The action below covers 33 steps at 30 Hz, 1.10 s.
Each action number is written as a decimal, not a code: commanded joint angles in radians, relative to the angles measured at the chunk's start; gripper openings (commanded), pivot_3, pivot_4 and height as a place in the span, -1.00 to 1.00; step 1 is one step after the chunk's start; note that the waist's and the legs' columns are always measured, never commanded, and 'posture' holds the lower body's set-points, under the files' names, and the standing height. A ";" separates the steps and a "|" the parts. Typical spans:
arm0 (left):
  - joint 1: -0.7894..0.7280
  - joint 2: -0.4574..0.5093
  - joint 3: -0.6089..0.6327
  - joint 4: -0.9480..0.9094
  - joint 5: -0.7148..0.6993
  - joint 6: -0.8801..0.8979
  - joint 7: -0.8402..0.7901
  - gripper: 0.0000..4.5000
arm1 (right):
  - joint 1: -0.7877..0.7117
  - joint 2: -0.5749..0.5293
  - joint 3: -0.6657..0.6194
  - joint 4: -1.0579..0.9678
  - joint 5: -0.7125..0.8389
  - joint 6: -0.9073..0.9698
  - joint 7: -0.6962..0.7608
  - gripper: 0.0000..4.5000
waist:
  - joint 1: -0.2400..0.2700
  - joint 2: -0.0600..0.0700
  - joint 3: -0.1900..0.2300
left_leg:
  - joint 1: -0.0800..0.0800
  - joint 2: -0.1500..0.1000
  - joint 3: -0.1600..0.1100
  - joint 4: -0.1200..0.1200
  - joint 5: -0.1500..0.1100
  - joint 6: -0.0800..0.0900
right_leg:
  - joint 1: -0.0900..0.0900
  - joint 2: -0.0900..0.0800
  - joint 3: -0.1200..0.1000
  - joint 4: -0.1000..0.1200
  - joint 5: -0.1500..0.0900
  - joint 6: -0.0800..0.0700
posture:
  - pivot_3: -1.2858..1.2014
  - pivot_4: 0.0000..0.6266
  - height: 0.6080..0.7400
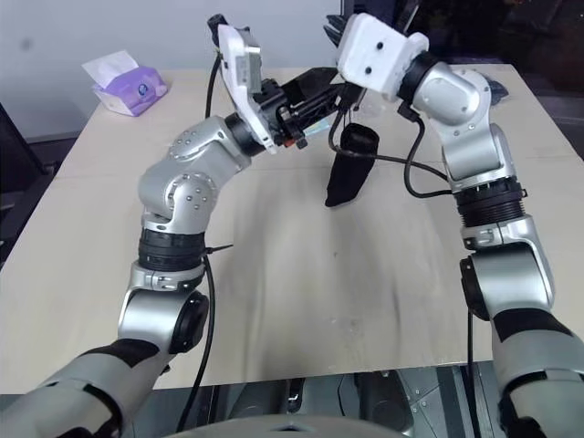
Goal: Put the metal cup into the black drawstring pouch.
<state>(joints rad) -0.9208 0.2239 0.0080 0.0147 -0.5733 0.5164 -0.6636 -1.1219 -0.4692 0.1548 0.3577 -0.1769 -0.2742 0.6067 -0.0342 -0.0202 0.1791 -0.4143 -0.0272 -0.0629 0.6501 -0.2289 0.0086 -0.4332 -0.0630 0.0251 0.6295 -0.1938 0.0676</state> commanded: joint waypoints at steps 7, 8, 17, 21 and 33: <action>-0.020 -0.006 0.025 0.006 0.019 -0.035 0.009 -0.05 | -0.020 0.012 -0.016 -0.074 0.028 0.014 0.009 -1.00 | -0.001 0.000 0.000 | 0.000 0.000 0.000 0.000 0.000 0.000 | 0.000 0.000 0.000 0.002 0.000 0.000 | 0.03 -0.52 1.00; -0.021 -0.007 0.028 0.007 0.016 -0.035 0.009 -0.05 | -0.019 0.013 -0.016 -0.076 0.028 0.015 0.009 -1.00 | -0.001 0.000 0.000 | 0.000 0.000 0.000 0.000 0.000 0.000 | 0.000 0.000 0.000 0.002 0.000 0.000 | 0.03 -0.52 1.00; -0.030 -0.030 0.044 -0.001 0.004 -0.037 0.017 -0.05 | -0.009 0.016 -0.012 -0.095 0.031 0.022 0.022 -1.00 | -0.001 0.000 0.000 | 0.000 0.000 0.000 0.001 0.000 0.000 | 0.000 0.000 0.000 0.002 0.000 0.000 | 0.03 -0.52 1.00; -0.030 -0.035 0.046 -0.001 -0.001 -0.038 0.008 -0.22 | -0.008 0.016 -0.010 -0.097 0.030 0.026 0.023 -1.00 | -0.001 0.000 0.000 | 0.001 0.000 0.000 0.001 0.000 0.000 | 0.000 0.000 0.000 0.003 0.000 0.000 | 0.03 -0.52 1.00; 0.007 -0.001 -0.019 0.027 0.110 -0.067 0.014 -0.92 | -0.045 0.063 -0.094 -0.084 0.109 0.073 -0.056 -1.00 | -0.003 0.000 0.000 | 0.001 0.000 0.000 0.001 0.000 0.000 | 0.000 0.000 0.000 0.004 0.000 0.000 | 0.03 -0.52 1.00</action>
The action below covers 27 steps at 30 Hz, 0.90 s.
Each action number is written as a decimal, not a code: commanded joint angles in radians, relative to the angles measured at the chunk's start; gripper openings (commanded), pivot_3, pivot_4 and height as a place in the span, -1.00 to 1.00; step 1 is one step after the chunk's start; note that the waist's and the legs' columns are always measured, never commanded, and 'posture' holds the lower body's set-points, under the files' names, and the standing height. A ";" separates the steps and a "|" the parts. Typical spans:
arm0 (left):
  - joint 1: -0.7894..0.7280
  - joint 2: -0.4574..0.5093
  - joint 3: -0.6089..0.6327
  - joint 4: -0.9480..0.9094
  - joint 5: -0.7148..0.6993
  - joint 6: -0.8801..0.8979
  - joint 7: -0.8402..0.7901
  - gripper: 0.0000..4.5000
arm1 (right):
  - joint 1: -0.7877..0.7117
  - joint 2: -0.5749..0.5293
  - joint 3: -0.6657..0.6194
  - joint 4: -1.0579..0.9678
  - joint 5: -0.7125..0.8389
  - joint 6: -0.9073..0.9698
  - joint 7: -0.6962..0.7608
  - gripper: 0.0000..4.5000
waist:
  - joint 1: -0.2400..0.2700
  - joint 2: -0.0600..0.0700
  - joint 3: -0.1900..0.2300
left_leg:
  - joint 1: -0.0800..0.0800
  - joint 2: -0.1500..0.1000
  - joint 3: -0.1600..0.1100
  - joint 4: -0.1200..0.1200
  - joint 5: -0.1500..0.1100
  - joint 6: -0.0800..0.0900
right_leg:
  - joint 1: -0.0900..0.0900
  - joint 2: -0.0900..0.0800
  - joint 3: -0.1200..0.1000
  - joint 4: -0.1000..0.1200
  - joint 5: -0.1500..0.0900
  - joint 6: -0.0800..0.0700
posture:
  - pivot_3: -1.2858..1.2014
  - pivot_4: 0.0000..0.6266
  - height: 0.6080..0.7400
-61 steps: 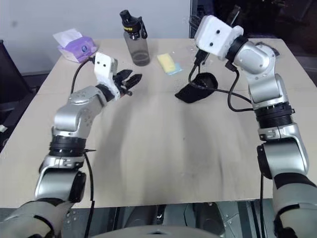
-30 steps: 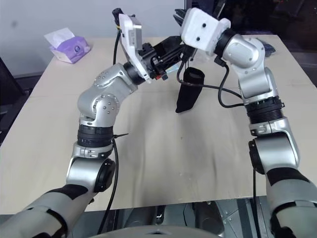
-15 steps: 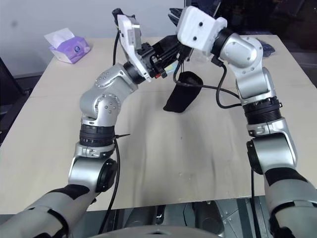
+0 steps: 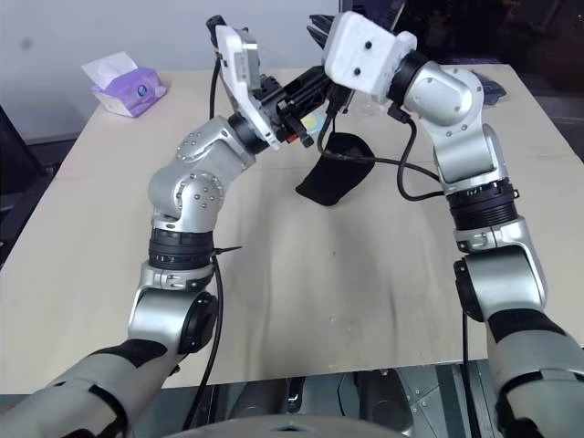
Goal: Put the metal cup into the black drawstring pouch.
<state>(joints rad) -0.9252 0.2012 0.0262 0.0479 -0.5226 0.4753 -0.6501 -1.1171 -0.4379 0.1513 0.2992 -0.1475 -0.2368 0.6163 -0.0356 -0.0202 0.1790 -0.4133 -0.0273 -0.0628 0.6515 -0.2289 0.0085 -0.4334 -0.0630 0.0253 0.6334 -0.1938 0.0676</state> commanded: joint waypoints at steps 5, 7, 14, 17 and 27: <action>0.076 0.046 -0.102 0.011 0.153 -0.079 -0.008 -0.92 | -0.206 0.203 -0.322 -0.086 0.445 0.197 -0.213 -1.00 | -0.003 0.000 0.000 | 0.000 0.000 0.000 0.000 0.000 -0.001 | -0.002 0.000 0.001 0.004 0.000 0.000 | 0.03 -0.52 1.00; 0.081 0.038 -0.098 0.005 0.158 -0.091 -0.004 -0.92 | -0.244 0.260 -0.404 -0.113 0.591 0.275 -0.266 -1.00 | -0.002 0.000 0.000 | 0.000 0.001 -0.002 0.000 0.000 -0.001 | -0.002 0.000 0.000 0.005 0.000 0.000 | 0.03 -0.52 1.00; 0.089 0.023 -0.077 -0.012 0.124 -0.129 -0.028 -0.29 | -0.148 0.206 -0.313 -0.155 0.548 0.371 -0.204 -1.00 | 0.002 0.001 -0.001 | 0.000 -0.002 -0.001 0.000 -0.002 0.004 | -0.002 -0.001 0.001 0.006 0.000 0.000 | 0.03 -0.52 1.00; 0.088 0.026 -0.058 -0.014 0.193 -0.292 0.000 0.35 | -0.087 0.178 -0.279 -0.188 0.562 0.444 -0.164 -1.00 | -0.001 0.001 -0.001 | 0.001 -0.002 -0.001 0.001 -0.002 0.004 | -0.002 -0.001 0.001 0.007 0.000 0.000 | 0.03 -0.52 1.00; 0.089 0.267 0.112 -0.091 0.153 -0.313 -0.033 1.00 | 0.244 -0.042 -0.195 -0.436 0.679 0.760 0.101 -0.86 | -0.004 0.001 -0.001 | -0.001 -0.001 0.001 0.000 -0.002 0.004 | -0.004 -0.001 0.001 0.007 0.000 0.000 | 0.03 -0.52 1.00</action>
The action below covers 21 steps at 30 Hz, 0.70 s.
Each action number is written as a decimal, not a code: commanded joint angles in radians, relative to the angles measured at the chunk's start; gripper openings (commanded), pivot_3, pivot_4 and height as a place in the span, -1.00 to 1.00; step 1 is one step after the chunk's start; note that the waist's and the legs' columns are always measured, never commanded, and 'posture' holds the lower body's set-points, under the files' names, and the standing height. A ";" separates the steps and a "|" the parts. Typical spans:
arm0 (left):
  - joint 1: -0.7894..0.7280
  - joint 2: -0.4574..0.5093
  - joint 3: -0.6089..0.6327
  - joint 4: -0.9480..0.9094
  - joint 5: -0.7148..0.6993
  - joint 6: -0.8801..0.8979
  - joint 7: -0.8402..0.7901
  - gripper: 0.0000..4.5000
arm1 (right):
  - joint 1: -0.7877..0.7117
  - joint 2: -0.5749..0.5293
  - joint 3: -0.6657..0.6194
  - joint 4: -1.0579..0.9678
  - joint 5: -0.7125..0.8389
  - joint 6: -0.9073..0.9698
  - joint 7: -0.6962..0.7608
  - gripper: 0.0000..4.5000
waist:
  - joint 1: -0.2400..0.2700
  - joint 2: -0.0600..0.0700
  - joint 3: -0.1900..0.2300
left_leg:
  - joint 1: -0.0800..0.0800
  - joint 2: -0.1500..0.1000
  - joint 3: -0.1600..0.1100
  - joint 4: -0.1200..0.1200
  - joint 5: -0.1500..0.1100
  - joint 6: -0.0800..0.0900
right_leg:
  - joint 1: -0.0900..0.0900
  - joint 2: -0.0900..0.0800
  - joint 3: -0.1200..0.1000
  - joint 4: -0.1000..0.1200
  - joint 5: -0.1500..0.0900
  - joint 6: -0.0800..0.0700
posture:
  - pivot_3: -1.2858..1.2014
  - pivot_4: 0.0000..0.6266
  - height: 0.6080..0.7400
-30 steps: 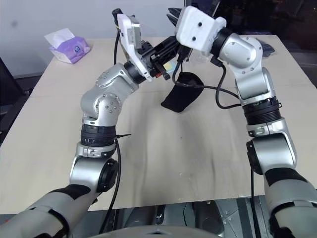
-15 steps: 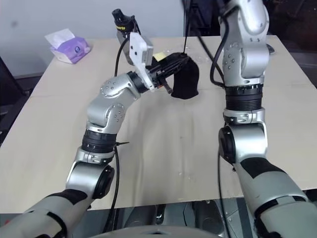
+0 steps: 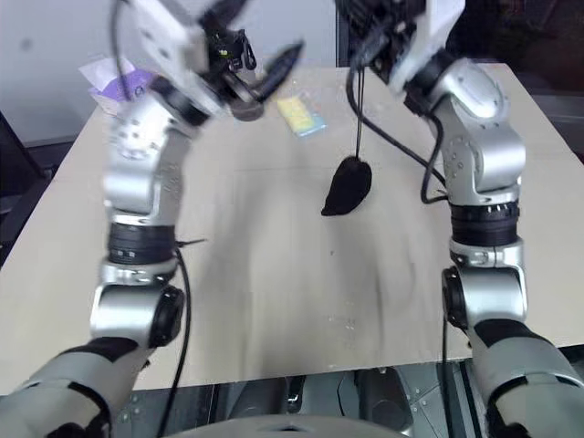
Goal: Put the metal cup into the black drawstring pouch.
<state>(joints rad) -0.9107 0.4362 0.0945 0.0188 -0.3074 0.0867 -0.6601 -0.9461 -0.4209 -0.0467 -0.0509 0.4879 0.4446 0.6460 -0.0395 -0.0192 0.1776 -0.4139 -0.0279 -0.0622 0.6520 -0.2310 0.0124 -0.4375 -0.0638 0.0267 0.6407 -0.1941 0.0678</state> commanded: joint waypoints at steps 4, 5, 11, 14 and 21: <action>0.297 0.065 0.088 -0.151 -0.152 0.222 -0.027 1.00 | 0.244 -0.199 0.056 -0.097 -0.014 0.036 0.228 -0.18 | 0.001 0.000 0.000 | 0.000 0.000 0.000 0.001 0.000 0.000 | 0.001 -0.001 0.000 0.000 0.000 0.000 | 0.03 -0.52 1.00; 0.364 0.085 0.084 -0.166 -0.137 0.240 -0.030 1.00 | 0.273 -0.220 0.053 -0.078 -0.030 0.008 0.248 0.01 | 0.000 0.000 0.000 | 0.000 0.000 0.000 0.001 0.000 0.000 | 0.001 0.000 0.000 -0.001 0.000 0.000 | 0.03 -0.52 1.00; 0.754 0.153 0.052 -0.229 -0.081 0.242 -0.087 1.00 | 0.461 -0.298 -0.014 0.061 -0.046 -0.134 0.390 0.25 | 0.000 0.000 0.000 | 0.005 0.003 0.001 0.000 0.000 0.000 | 0.005 0.002 0.001 0.000 0.000 0.000 | 0.03 -0.52 1.00; 0.883 0.151 0.061 -0.287 -0.092 0.232 -0.099 1.00 | 0.541 -0.319 -0.044 0.189 -0.071 -0.291 0.468 0.25 | 0.012 -0.001 0.001 | 0.011 0.005 0.002 -0.001 0.000 0.000 | 0.012 0.001 0.000 -0.003 0.000 -0.001 | 0.03 -0.52 1.00; 1.051 0.135 0.053 -0.394 -0.041 0.194 -0.053 1.00 | 0.680 -0.310 -0.131 0.397 0.012 -0.438 0.696 0.25 | 0.025 0.000 0.000 | 0.020 0.007 0.003 -0.001 -0.001 0.000 | 0.025 0.002 0.000 -0.013 -0.003 -0.004 | 0.03 -0.52 1.00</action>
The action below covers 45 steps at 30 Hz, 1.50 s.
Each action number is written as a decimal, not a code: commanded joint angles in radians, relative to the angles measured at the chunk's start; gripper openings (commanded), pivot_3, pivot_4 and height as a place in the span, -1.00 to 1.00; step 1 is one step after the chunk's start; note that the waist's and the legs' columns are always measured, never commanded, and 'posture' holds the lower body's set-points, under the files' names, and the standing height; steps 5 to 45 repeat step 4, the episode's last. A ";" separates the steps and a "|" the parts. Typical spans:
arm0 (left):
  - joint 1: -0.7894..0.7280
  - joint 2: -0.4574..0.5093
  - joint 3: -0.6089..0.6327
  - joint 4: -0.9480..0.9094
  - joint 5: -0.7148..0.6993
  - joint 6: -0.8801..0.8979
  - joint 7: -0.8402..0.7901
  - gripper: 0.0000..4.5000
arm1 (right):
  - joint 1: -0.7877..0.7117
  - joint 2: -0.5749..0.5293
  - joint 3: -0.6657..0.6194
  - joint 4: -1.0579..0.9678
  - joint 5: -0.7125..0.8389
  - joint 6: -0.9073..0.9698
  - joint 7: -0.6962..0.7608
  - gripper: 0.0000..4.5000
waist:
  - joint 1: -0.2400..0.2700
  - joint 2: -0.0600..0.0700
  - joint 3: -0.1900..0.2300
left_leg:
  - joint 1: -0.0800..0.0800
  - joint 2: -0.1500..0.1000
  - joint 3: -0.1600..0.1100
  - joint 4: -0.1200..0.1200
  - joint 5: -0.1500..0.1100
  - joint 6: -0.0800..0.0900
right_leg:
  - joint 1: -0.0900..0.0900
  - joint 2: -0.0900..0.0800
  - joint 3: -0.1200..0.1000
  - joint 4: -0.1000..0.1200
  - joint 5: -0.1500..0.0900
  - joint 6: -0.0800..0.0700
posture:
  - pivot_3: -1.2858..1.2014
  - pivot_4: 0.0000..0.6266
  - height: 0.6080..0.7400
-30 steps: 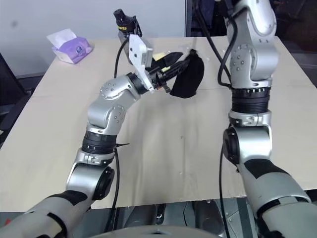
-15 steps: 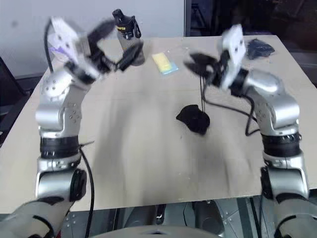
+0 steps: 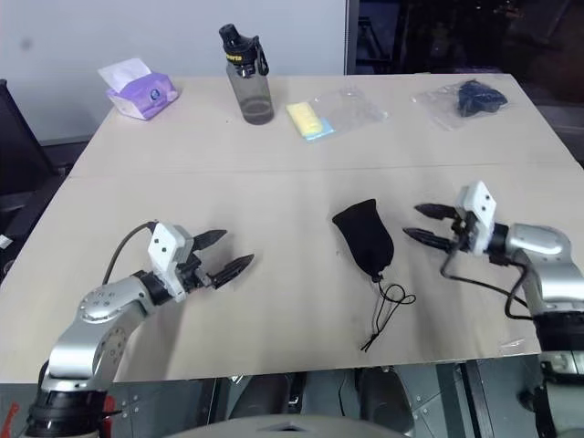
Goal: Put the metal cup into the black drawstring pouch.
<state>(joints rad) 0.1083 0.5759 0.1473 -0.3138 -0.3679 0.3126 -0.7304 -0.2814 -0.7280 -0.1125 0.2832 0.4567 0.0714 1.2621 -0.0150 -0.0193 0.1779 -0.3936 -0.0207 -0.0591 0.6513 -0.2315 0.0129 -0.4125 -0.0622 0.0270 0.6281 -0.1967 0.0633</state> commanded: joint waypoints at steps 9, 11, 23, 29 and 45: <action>0.055 -0.014 -0.022 -0.085 0.061 -0.031 0.054 1.00 | -0.002 0.008 -0.077 0.173 0.024 -0.128 0.107 0.25 | 0.001 0.000 0.000 | 0.000 0.000 0.000 0.000 0.000 0.000 | 0.000 0.000 0.000 0.000 0.000 0.000 | 0.03 -0.52 1.00; 0.055 -0.014 -0.022 -0.085 0.061 -0.031 0.054 1.00 | -0.002 0.008 -0.077 0.173 0.024 -0.128 0.107 0.25 | 0.001 0.000 0.000 | 0.000 0.000 0.000 0.000 0.000 0.000 | 0.000 0.000 0.000 0.000 0.000 0.000 | 0.03 -0.52 1.00; 0.055 -0.014 -0.022 -0.085 0.061 -0.031 0.054 1.00 | -0.002 0.008 -0.077 0.173 0.024 -0.128 0.107 0.25 | 0.001 0.000 0.000 | 0.000 0.000 0.000 0.000 0.000 0.000 | 0.000 0.000 0.000 0.000 0.000 0.000 | 0.03 -0.52 1.00; 0.055 -0.014 -0.022 -0.085 0.061 -0.031 0.054 1.00 | -0.002 0.008 -0.077 0.173 0.024 -0.128 0.107 0.25 | 0.001 0.000 0.000 | 0.000 0.000 0.000 0.000 0.000 0.000 | 0.000 0.000 0.000 0.000 0.000 0.000 | 0.03 -0.52 1.00; 0.055 -0.014 -0.022 -0.085 0.061 -0.031 0.054 1.00 | -0.002 0.008 -0.077 0.173 0.024 -0.128 0.107 0.25 | 0.001 0.000 0.000 | 0.000 0.000 0.000 0.000 0.000 0.000 | 0.000 0.000 0.000 0.000 0.000 0.000 | 0.03 -0.52 1.00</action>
